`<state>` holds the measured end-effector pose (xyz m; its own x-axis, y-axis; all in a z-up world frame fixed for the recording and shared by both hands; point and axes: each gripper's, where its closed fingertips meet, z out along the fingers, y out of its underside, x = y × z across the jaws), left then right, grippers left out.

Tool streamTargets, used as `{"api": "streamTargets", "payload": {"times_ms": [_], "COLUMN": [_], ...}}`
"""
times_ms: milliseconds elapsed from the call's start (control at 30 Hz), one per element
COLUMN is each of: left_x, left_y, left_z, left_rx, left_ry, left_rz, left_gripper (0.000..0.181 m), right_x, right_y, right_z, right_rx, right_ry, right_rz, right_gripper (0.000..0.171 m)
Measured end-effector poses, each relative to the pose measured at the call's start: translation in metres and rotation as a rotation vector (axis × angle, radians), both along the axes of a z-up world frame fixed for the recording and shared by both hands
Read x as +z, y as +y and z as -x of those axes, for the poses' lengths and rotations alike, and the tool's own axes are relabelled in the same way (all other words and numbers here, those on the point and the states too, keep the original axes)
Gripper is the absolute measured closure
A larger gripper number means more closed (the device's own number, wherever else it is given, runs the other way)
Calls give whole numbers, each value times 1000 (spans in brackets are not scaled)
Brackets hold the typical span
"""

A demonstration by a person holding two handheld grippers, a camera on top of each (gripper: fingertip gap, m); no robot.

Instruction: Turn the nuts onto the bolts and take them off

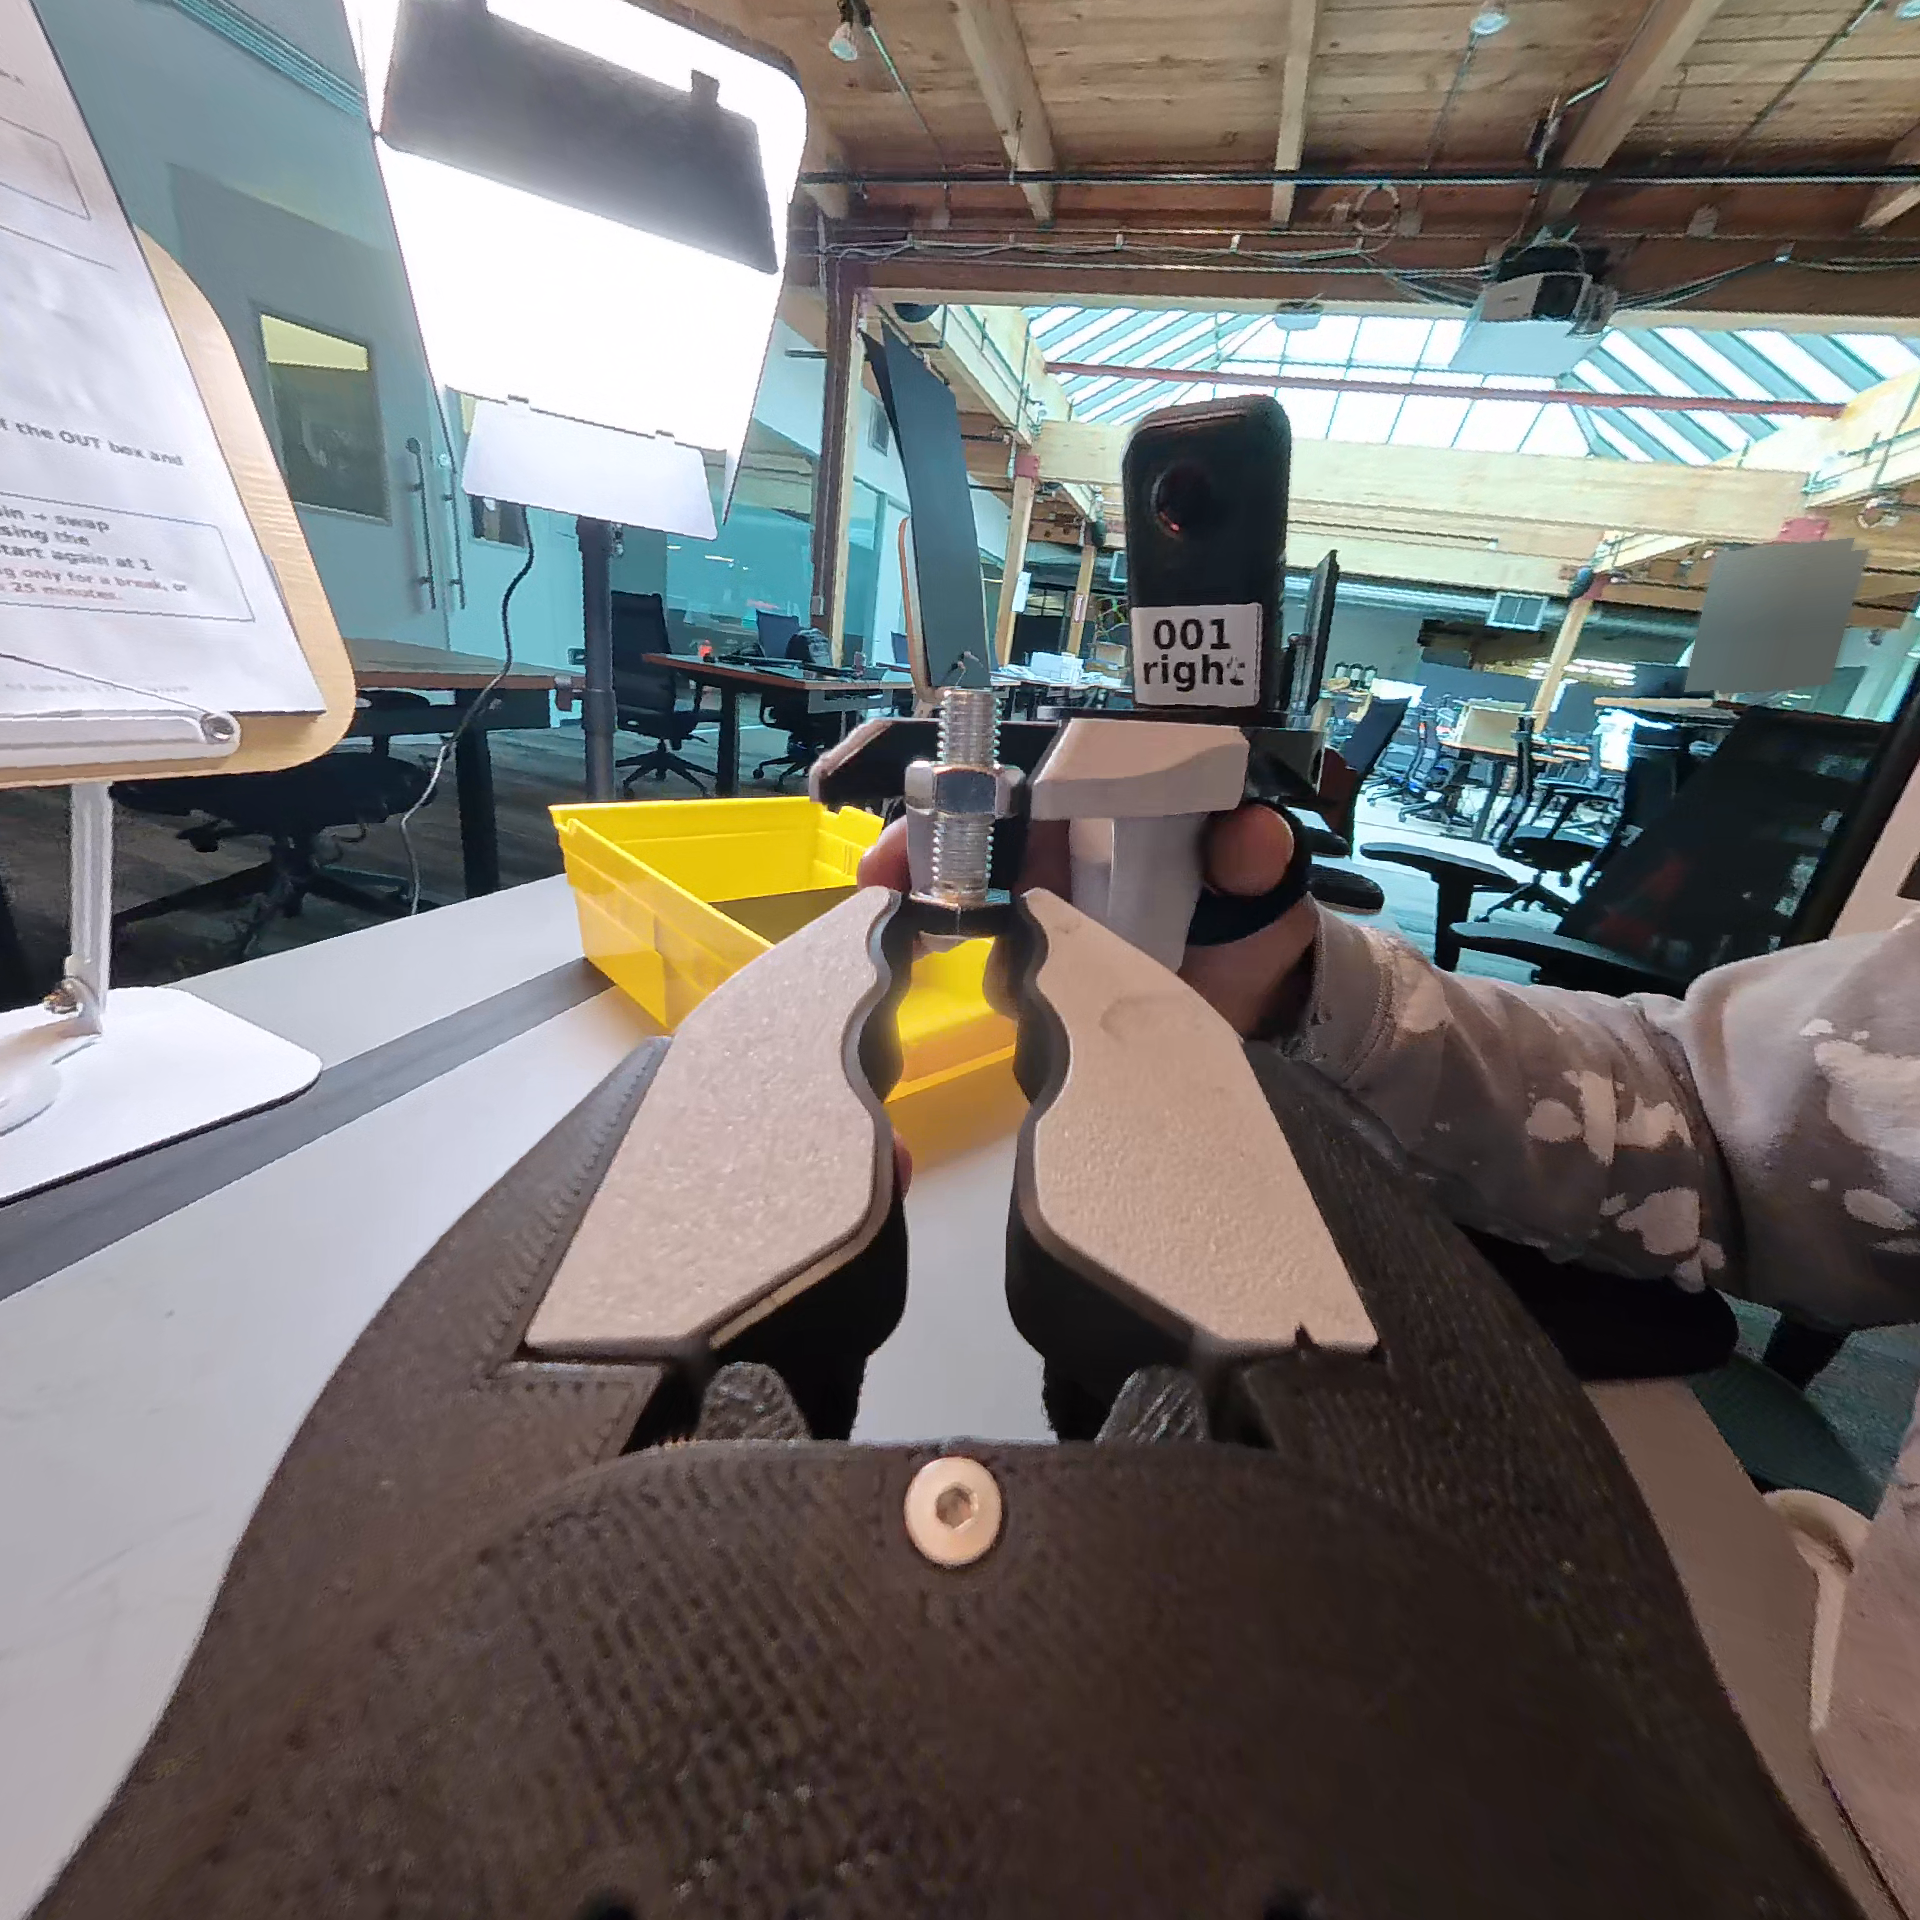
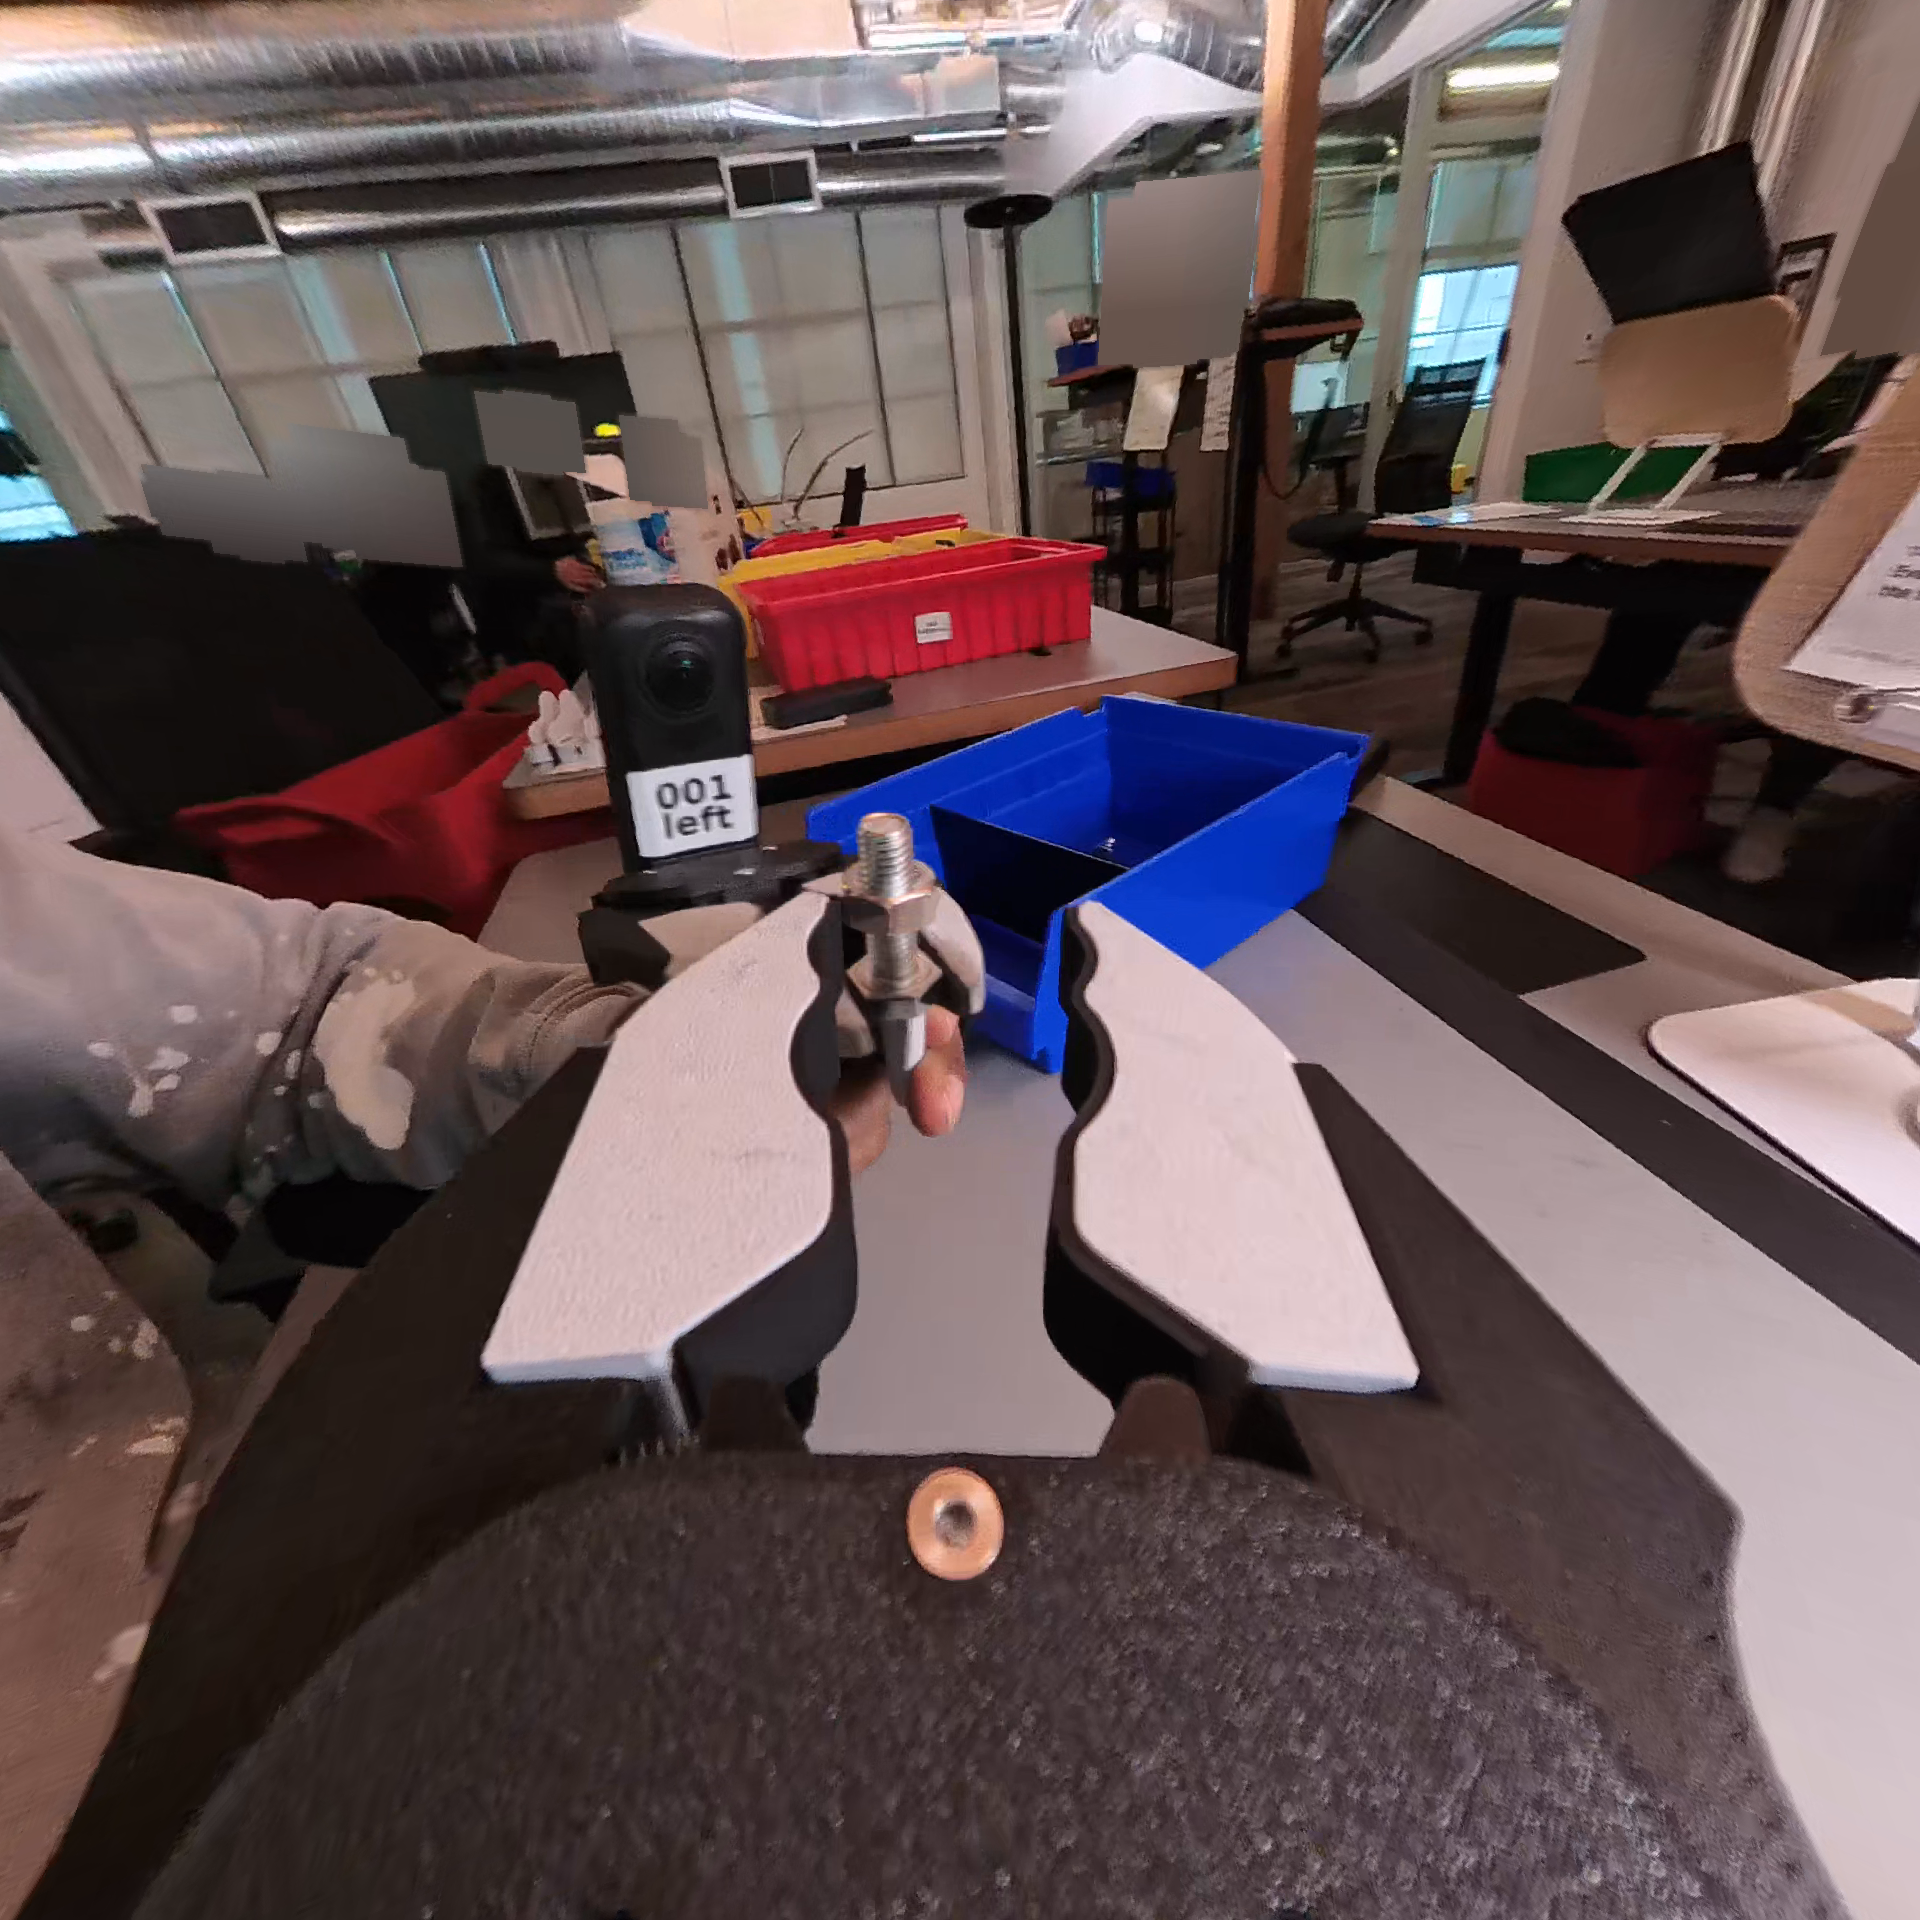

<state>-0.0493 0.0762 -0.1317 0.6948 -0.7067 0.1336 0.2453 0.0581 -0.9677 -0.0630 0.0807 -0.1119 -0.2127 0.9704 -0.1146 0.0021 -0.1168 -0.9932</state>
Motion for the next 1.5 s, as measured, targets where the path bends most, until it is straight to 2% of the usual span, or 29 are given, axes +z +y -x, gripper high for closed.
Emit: {"api": "streamTargets", "payload": {"times_ms": [33,100,133,200,333,433,500,533,700,800,867,900,967,1067,1167,1233,1300,1433,1500], "left_x": [1,4,5,4,-1,1,4,5,2,4,8,10,10,6,7,11,13,8,8], "left_y": [1,-1,-1,-1,1,0,-1,-1,0,-2,-5,-5,-5,-4,-6,-9,-9,-6,-7], "left_z": [2,4,4,3,0,1,5,6,2,1,2,2,2,1,-1,-1,-1,-1,-3], "left_rx": [10,-2,4,1,-2,4,-6,1,-5,-10,-30,-27,-29,-32,-37,-55,-48,-47,-50], "left_ry": [-7,-12,-4,-4,-2,-7,-29,-20,-17,-27,-44,-41,-46,-47,-45,-54,-49,-56,-48], "left_rz": [4,-8,-16,-11,3,5,-2,-8,-1,-7,-22,-29,-27,-20,-26,-38,-45,-29,-29], "left_gripper": [163,163,163,163,163,163,163,163,163,163,163,163,163,163,163,163,163,163,163], "right_x": [0,1,2,3,5,2,3,5,9,9,7,8,12,14,10,11,12,17,17], "right_y": [3,26,34,30,-3,3,19,25,5,3,27,34,31,4,-2,20,31,5,-6], "right_z": [0,-4,-7,-9,-2,0,-3,-6,-4,-2,-5,-9,-12,-6,-2,-6,-12,-9,-5], "right_rx": [-16,-124,-147,-111,18,-19,-80,-105,-5,-17,-131,-155,-117,-10,3,-83,-104,0,30], "right_ry": [6,18,29,22,12,10,16,32,37,34,24,37,53,50,37,54,66,68,60], "right_rz": [-5,35,43,38,8,0,54,49,44,24,46,48,61,37,18,65,86,46,27], "right_gripper": [132,159,160,149,129,132,155,156,135,135,158,160,153,136,132,157,160,138,135]}}
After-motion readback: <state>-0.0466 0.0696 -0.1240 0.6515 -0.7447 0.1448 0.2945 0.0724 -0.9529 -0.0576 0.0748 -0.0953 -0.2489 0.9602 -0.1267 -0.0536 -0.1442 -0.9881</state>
